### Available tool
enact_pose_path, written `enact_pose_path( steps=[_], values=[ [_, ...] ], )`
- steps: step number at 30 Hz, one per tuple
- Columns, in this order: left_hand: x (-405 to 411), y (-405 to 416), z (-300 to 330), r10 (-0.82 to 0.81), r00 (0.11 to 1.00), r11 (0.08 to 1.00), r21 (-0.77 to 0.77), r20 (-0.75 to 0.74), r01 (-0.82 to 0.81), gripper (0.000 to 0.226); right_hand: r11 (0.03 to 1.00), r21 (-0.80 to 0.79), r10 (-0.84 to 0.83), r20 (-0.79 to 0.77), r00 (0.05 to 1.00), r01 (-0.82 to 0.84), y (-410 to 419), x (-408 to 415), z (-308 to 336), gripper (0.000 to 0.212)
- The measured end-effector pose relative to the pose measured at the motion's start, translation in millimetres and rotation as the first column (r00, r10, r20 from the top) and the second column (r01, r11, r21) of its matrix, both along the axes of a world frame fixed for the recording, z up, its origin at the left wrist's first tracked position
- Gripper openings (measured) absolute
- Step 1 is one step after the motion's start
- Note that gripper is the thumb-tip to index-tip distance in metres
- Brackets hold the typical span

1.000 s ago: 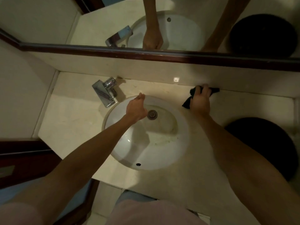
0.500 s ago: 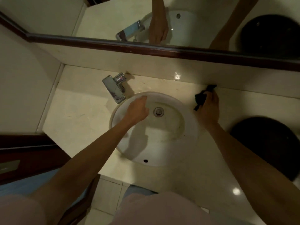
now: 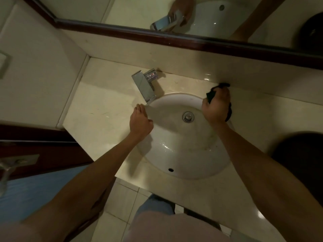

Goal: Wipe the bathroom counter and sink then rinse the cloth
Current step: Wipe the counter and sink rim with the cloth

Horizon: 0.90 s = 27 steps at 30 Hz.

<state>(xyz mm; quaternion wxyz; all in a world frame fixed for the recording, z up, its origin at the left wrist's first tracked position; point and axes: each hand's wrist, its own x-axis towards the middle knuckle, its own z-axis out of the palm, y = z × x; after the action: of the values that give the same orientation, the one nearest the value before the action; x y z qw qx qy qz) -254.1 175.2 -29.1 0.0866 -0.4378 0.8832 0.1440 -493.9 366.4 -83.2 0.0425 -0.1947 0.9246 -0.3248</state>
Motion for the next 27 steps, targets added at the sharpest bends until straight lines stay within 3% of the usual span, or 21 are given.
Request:
enact_pose_path(
  steps=[6,17,19,22,27],
  values=[
    [6,-10,2,-0.070,0.995,0.998,0.002,0.069,0.070,0.086,0.896,0.069,0.438,0.028,0.899,-0.439,-67,-2,9,0.041],
    [26,-31,9,-0.146,0.988,0.984,0.108,0.047,0.140,0.101,0.537,0.060,0.830,0.140,0.539,-0.842,-140,11,31,0.048],
    [28,-35,12,-0.153,0.987,0.980,0.133,0.042,0.146,0.100,0.558,0.033,0.820,0.134,0.557,-0.829,-133,35,33,0.050],
    [29,-43,18,-0.186,0.979,0.972,0.158,0.077,0.173,0.098,0.664,-0.053,0.743,0.155,0.651,-0.746,-102,78,30,0.042],
    [31,-44,31,-0.271,0.947,0.948,0.220,0.173,0.231,0.099,0.871,-0.175,0.491,0.365,0.791,-0.459,-34,130,28,0.039]
  ],
)
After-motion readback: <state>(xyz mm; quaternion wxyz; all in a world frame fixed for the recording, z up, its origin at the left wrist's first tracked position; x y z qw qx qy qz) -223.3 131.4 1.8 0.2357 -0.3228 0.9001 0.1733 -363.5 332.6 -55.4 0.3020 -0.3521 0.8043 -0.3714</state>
